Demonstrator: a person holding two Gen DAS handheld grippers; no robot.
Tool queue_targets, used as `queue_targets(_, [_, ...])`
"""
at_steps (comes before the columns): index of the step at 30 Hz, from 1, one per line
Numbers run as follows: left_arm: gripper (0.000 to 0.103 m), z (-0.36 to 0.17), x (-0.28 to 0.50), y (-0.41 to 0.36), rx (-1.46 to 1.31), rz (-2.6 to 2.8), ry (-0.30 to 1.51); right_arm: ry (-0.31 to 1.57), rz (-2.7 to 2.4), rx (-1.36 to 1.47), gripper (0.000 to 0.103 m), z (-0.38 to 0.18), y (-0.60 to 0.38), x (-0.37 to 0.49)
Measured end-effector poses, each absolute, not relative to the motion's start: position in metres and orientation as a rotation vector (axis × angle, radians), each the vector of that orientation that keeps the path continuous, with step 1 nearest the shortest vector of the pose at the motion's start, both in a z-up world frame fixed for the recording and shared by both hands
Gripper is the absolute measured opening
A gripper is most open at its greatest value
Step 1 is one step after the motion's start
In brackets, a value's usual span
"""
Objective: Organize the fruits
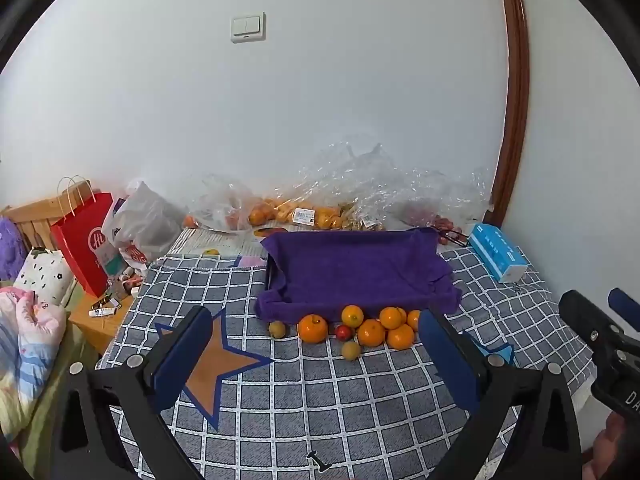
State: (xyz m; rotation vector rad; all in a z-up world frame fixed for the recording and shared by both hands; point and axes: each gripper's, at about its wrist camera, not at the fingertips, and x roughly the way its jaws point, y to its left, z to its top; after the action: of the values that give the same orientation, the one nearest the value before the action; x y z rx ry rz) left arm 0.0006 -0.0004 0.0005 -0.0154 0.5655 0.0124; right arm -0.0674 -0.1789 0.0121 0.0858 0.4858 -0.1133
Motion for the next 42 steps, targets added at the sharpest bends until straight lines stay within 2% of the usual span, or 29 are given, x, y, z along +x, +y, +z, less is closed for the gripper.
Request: queue_targets(42, [0.103, -0.0060, -0.0039, 0.0009, -0.050, -0.034, 0.575, 0.458, -0.128, 0.093, 0.103, 0.0120, -0.1824, -0.0732])
